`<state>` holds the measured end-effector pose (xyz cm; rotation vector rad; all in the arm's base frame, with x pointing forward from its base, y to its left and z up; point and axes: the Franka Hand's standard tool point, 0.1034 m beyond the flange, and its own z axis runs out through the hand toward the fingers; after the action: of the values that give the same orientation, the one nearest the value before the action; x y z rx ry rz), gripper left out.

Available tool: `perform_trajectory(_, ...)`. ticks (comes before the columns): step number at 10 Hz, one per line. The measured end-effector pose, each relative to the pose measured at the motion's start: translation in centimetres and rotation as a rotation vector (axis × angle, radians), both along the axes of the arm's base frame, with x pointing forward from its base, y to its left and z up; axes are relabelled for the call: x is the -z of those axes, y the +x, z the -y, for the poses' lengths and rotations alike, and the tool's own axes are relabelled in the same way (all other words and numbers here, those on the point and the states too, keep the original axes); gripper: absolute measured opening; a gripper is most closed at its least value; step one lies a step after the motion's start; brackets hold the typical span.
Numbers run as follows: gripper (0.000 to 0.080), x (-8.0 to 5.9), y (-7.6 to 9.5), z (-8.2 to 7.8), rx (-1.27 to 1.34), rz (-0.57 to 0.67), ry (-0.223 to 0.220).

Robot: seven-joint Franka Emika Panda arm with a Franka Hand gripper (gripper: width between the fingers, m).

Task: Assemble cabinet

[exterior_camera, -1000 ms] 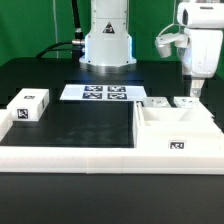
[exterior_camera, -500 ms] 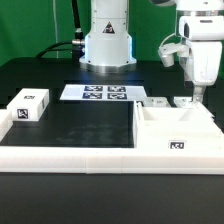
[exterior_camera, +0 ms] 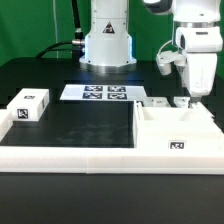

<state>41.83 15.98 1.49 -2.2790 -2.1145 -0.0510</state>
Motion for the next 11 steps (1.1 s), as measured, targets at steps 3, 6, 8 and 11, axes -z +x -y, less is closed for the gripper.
perform_trajectory(3, 0.0688, 0.25, -0.12, -0.07, 0.009, -0.005, 0.000)
perform_trajectory(6, 0.0303, 0.30, -0.15, -0.03, 0.009, -0.007, 0.000)
perform_trajectory(8, 0.0068, 0.30, -0.15, -0.03, 0.010, -0.007, 0.000)
perform_trajectory(11, 0.0068, 0.30, -0.15, -0.02, 0.010, -0.007, 0.000)
